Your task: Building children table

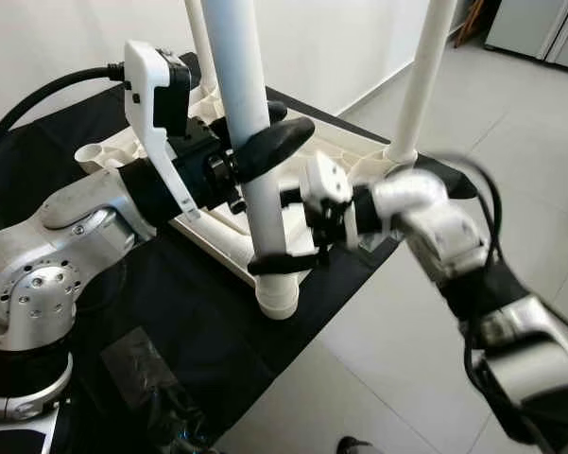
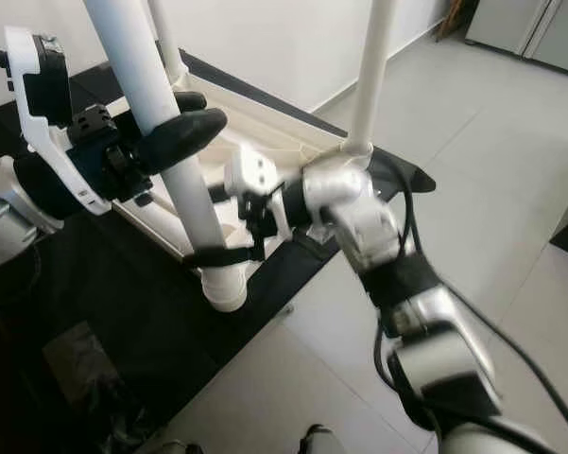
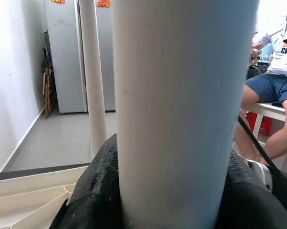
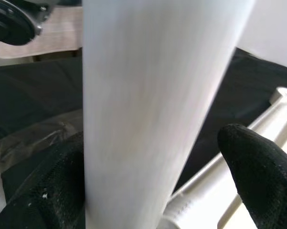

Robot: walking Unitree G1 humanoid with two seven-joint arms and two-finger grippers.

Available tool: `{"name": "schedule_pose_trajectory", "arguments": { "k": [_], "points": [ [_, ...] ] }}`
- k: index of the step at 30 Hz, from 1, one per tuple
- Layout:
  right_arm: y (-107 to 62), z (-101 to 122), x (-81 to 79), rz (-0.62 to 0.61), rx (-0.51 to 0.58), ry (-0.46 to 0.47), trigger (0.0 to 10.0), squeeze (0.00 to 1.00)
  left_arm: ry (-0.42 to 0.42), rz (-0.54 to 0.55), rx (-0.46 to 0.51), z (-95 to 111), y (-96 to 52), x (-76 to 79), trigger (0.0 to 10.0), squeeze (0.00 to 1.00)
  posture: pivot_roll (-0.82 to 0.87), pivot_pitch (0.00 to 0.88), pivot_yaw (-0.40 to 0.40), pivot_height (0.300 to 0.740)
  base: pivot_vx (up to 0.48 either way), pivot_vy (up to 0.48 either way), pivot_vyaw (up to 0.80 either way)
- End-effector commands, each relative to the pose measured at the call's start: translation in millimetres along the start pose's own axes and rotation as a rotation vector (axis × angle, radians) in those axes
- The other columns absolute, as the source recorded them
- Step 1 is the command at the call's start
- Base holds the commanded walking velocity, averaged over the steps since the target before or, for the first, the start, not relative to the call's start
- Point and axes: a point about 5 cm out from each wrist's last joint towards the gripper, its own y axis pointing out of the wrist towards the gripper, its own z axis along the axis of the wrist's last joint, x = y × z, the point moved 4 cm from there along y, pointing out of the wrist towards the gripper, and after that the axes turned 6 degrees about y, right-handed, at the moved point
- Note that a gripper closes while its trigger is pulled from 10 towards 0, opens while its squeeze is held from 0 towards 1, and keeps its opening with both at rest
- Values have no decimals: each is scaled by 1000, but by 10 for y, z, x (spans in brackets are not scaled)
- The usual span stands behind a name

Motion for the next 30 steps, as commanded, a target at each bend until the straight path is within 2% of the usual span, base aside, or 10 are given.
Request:
{"name": "schedule_pose_trajectory", "arguments": {
  "k": [1,3,5,20,21,23,24,26,27,30],
  "points": [
    [3,29,37,11,10,-15,10000,0,-18,-12,-62,-103,-13,31,0,0,74,214,49,740,0,0,0],
    [11,71,77,14,30,-15,10000,0,-19,-14,-62,-94,-13,39,0,0,84,224,51,740,0,0,0],
    [31,139,114,52,56,-16,0,0,-23,-17,-64,-80,-17,55,0,0,101,239,57,740,0,0,0],
    [58,182,109,168,72,-33,0,0,-41,-28,-58,-71,12,95,0,0,103,256,58,740,0,0,0],
    [61,164,101,170,72,-33,0,0,-44,-19,-51,-71,14,87,0,1000,98,253,58,740,0,0,0],
    [64,150,102,167,75,-35,0,0,-48,-13,-52,-75,14,82,235,1000,98,252,57,740,0,0,0],
    [74,128,108,150,75,-36,0,0,-46,-12,-57,-79,14,83,10000,1000,98,252,57,740,0,0,0],
    [96,57,147,71,64,-30,0,0,-41,46,-55,-64,31,2,10000,1000,90,249,57,740,0,0,0],
    [117,15,187,4,59,-6,0,0,-51,53,-51,-51,29,-21,10000,0,87,250,53,740,0,0,0],
    [129,-13,219,-37,56,11,0,0,-59,55,-47,-42,27,-32,10000,0,87,250,53,740,0,0,0]
  ]
}}
